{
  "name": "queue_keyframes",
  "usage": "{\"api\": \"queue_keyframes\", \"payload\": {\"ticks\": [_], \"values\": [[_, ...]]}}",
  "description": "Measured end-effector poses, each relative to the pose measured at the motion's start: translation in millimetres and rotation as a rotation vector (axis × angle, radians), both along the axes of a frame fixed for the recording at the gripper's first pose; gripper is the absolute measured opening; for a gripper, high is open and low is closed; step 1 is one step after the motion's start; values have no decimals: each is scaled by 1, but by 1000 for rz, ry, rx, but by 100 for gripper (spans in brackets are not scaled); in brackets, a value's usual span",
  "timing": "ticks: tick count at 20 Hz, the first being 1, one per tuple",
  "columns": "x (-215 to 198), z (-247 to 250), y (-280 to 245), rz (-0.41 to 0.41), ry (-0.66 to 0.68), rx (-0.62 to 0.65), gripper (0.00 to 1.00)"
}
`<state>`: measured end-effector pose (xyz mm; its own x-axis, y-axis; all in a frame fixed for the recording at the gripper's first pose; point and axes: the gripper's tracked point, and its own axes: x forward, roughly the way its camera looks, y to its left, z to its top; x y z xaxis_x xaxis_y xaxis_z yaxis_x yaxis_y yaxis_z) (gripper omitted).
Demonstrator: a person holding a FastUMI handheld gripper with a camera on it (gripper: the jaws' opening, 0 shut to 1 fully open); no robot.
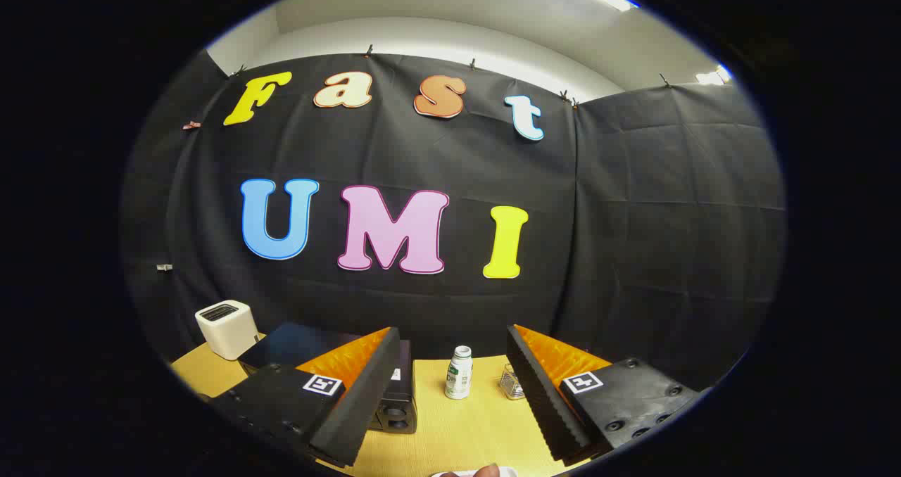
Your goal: Open the toaster oven, put the food inside, and close the toaster oven door.
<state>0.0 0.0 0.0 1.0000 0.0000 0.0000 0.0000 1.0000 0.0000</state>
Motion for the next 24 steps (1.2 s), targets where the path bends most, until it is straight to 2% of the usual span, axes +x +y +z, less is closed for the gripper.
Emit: {"api": "queue_keyframes", "payload": {"ticks": [18,24], "values": [[1,-19,17,25,36,12,98],[1,-33,55,77,69,35,98]]}}
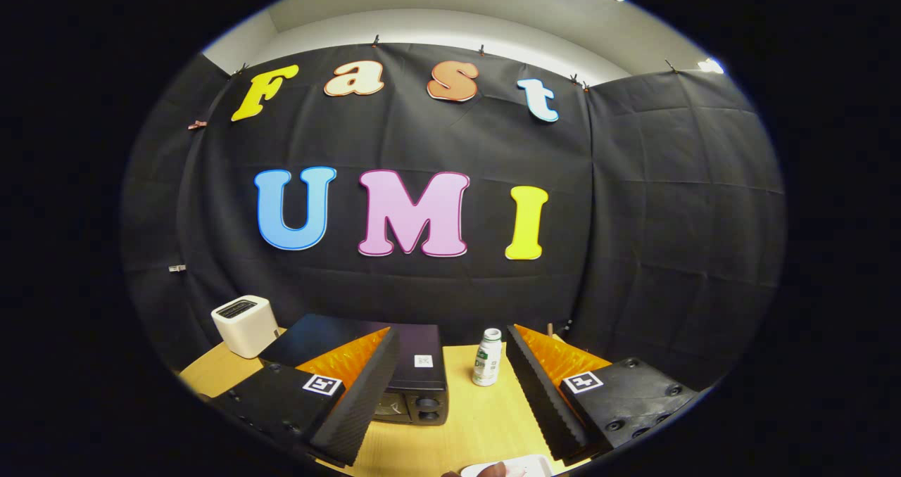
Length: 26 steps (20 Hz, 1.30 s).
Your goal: Open the toaster oven, put the food inside, and close the toaster oven door.
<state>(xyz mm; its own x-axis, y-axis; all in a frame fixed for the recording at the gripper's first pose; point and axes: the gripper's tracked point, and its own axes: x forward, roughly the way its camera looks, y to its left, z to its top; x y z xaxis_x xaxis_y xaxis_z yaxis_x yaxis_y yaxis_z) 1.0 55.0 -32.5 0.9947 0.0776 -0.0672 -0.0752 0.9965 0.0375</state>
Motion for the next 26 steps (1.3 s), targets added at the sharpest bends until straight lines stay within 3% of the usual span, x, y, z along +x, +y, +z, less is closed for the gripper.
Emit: {"api": "queue_keyframes", "payload": {"ticks": [15,26], "values": [[28,-118,168,166,271,7,98],[52,-177,202,126,413,-8,99]]}}
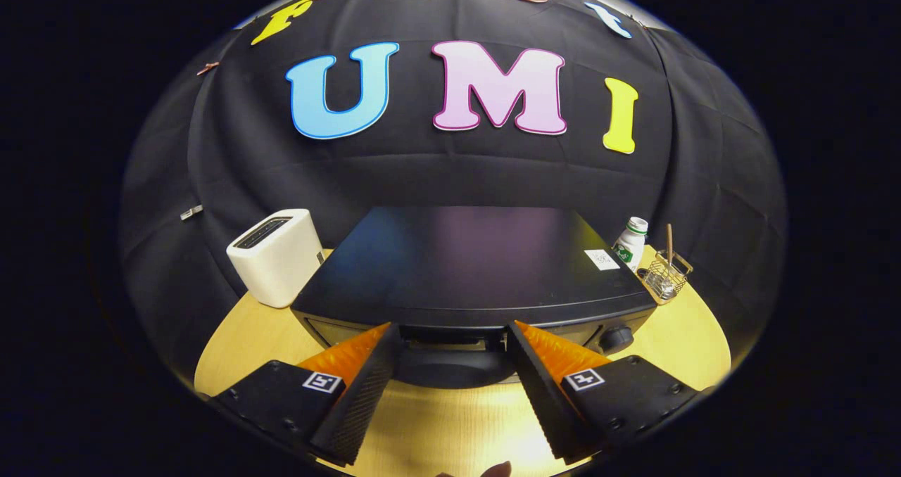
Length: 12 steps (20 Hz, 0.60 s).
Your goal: Open the toaster oven, put the food inside, and close the toaster oven door.
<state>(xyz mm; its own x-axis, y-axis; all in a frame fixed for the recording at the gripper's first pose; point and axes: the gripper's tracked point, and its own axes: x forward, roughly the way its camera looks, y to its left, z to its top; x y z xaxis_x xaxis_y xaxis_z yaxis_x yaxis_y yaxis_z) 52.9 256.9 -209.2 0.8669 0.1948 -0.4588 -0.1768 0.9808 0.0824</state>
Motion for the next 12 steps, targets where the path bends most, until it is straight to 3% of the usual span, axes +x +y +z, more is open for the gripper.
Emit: {"api": "queue_keyframes", "payload": {"ticks": [6,12], "values": [[-11,-5,0,-15,20,-15,99],[-51,-16,-7,-13,32,11,99]]}}
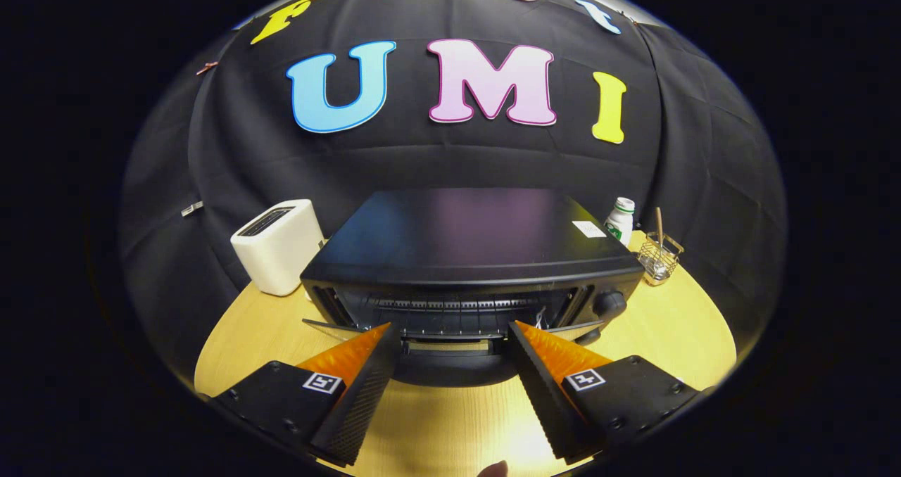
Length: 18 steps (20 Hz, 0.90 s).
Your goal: Open the toaster oven, put the food inside, and close the toaster oven door.
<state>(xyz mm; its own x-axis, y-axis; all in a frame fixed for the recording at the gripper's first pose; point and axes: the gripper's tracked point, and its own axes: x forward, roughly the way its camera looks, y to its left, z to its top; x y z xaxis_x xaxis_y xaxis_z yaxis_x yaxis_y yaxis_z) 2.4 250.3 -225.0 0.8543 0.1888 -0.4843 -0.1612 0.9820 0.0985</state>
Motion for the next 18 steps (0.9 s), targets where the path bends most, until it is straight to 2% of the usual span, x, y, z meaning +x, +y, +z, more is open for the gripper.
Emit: {"api": "queue_keyframes", "payload": {"ticks": [11,18], "values": [[-58,-45,-7,21,101,-58,99],[-83,-92,-7,79,222,-119,99]]}}
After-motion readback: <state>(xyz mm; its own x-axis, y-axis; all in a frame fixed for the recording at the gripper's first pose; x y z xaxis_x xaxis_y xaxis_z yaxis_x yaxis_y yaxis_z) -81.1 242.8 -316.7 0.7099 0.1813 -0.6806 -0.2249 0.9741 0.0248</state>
